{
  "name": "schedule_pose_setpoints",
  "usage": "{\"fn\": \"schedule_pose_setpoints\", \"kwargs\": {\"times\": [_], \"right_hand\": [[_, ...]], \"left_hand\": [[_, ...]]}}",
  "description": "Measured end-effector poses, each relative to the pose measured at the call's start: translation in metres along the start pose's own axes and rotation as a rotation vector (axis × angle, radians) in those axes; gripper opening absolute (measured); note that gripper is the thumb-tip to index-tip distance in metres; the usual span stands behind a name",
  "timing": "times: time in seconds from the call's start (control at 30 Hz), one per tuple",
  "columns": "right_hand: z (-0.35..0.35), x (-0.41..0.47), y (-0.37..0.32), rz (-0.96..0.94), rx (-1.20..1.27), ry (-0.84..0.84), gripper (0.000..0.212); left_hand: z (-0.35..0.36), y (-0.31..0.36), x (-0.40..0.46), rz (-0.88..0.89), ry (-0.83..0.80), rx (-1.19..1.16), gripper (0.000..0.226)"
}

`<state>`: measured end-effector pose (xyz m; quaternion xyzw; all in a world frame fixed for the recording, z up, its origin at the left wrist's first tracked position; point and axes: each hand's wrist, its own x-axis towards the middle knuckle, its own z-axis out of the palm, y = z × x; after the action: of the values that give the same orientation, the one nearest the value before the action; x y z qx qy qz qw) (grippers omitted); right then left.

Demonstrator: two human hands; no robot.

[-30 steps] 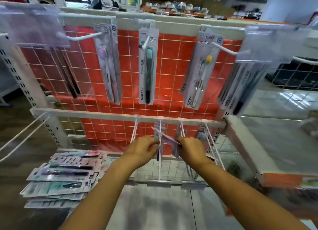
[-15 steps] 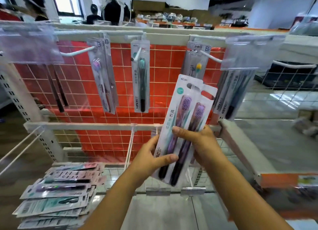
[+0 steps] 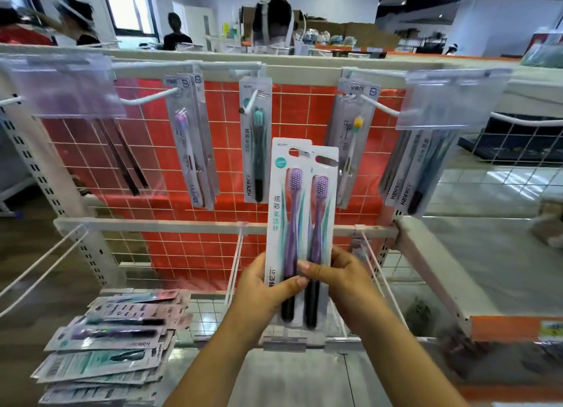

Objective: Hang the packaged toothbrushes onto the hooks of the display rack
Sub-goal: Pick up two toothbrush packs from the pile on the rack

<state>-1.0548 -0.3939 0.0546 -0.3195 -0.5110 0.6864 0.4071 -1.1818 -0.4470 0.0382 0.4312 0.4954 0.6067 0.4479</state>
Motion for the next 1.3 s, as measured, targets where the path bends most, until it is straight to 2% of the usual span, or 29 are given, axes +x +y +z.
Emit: {"fn": "schedule_pose_setpoints", "kwargs": {"times": [0.13,0.27,0.47,0.63,0.77,0.9,1.0,1.03,1.1,1.2,1.3], "right_hand": [[0.000,-0.005,0.011,0.015,-0.030,0.015,0.035],[-0.004,-0.008,0.015,0.011,0.009,0.053,0.029],[-0.019,-0.010,0.022,0.037,0.011,0.128,0.031],[-0.022,-0.012,0.023,0.078,-0.010,0.072,0.018],[-0.026,-0.014,0.024,0.084,-0.004,0.071,0.024],[-0.030,-0.018,0.029,0.101,0.003,0.098,0.023],[-0.021,-0.023,0.035,0.099,-0.022,0.114,0.028],[-0.014,-0.026,0.038,0.095,-0.031,0.111,0.025],[0.004,-0.029,0.043,0.089,-0.049,0.095,0.021],[0.043,-0.031,0.055,0.099,-0.067,0.076,0.018],[0.091,-0.033,0.066,0.106,-0.030,0.069,0.023]], "left_hand": [[-0.002,-0.002,-0.006,0.009,0.010,-0.020,0.041],[-0.006,-0.006,-0.011,-0.018,0.100,-0.116,0.041],[-0.025,-0.006,-0.018,-0.063,0.196,-0.109,0.043],[-0.036,-0.011,-0.026,-0.061,0.261,-0.112,0.040],[-0.044,-0.017,-0.036,-0.040,0.334,-0.121,0.037],[-0.060,-0.026,-0.050,-0.041,0.395,-0.164,0.047],[-0.077,-0.031,-0.059,-0.016,0.424,-0.215,0.076],[-0.085,-0.033,-0.063,-0.024,0.434,-0.222,0.076],[-0.105,-0.034,-0.072,-0.036,0.425,-0.235,0.069],[-0.140,-0.031,-0.089,-0.047,0.408,-0.229,0.071],[-0.178,-0.020,-0.107,-0.071,0.411,-0.210,0.040]]}}
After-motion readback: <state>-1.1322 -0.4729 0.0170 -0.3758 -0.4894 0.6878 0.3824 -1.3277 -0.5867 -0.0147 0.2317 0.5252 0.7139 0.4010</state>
